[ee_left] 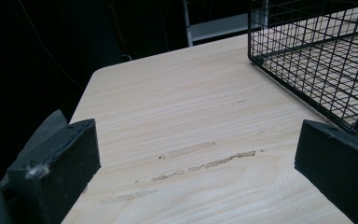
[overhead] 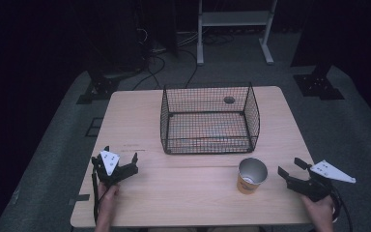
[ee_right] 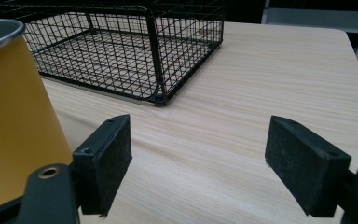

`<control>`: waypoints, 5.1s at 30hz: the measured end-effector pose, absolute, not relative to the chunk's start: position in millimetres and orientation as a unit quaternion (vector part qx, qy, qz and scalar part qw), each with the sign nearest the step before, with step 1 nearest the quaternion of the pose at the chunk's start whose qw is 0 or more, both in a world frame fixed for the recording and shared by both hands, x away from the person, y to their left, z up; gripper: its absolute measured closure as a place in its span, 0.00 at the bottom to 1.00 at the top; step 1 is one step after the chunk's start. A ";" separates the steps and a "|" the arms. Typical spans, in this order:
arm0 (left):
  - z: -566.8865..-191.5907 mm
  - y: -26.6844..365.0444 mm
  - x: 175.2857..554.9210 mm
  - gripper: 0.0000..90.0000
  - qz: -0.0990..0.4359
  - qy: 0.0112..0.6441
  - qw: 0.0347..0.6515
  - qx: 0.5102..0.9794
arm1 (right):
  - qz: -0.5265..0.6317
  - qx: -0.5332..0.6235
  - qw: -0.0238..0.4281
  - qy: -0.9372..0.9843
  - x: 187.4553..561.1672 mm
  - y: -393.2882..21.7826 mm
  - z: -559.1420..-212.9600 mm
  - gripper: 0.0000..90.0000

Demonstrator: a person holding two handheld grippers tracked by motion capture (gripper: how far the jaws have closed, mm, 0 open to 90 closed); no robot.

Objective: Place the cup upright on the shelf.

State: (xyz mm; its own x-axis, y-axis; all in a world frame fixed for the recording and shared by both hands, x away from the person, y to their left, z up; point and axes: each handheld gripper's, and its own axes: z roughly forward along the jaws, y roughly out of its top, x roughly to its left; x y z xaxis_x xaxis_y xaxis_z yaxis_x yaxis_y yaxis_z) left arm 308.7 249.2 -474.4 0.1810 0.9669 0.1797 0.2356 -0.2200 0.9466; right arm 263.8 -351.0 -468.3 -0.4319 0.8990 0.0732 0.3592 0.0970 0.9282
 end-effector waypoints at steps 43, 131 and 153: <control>-474.9 245.8 307.3 0.00 0.442 0.459 0.410 0.653 | 0.510 0.336 0.184 0.770 222.6 -313.2 -450.6 0.11; -474.5 247.0 306.7 0.00 0.439 0.462 0.412 0.651 | 0.539 0.266 0.150 0.785 329.0 -212.0 -333.8 0.15; -474.2 248.2 307.0 0.00 0.437 0.463 0.416 0.649 | 0.530 0.254 0.132 0.798 374.5 -186.9 -313.7 0.15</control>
